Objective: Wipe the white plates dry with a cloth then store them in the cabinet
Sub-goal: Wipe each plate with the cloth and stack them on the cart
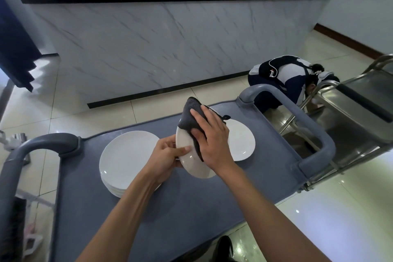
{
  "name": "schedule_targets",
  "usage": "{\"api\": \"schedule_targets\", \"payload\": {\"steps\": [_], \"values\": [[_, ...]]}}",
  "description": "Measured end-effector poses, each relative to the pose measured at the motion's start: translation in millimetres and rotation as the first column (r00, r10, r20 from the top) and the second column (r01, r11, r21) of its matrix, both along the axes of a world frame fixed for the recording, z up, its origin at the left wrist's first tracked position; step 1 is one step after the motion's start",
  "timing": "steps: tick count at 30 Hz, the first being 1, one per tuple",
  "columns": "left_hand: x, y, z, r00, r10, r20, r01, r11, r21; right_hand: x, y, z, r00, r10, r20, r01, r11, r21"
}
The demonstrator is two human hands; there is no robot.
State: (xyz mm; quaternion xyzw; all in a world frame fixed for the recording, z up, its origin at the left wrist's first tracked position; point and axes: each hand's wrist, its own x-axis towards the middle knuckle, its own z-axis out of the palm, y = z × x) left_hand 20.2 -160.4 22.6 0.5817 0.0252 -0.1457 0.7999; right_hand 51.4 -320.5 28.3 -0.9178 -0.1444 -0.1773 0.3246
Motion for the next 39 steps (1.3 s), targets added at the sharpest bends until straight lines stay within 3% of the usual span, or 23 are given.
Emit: {"api": "schedule_targets", "payload": {"steps": [12,16,24,39], "values": [[0,8,5,0.999,0.038,0.025,-0.038,0.999,-0.016,25,-29,-6,0.983,-0.121,-0.138,0.147,0.970,0.194],[2,8,5,0.998,0.053,0.014,-0.052,0.997,-0.052,19,-37,-14,0.980,-0.118,-0.162,0.148,0.970,0.192],[6,-4,1,0.989,0.132,-0.064,-0.138,0.984,-0.115,0,-26,-37,0.997,-0.071,-0.020,0.073,0.995,0.075],[20,-1,3,0.927,0.292,-0.237,-0.343,0.914,-0.215,-29,3,-46,0.996,0.024,0.081,-0.031,0.996,0.078]]}}
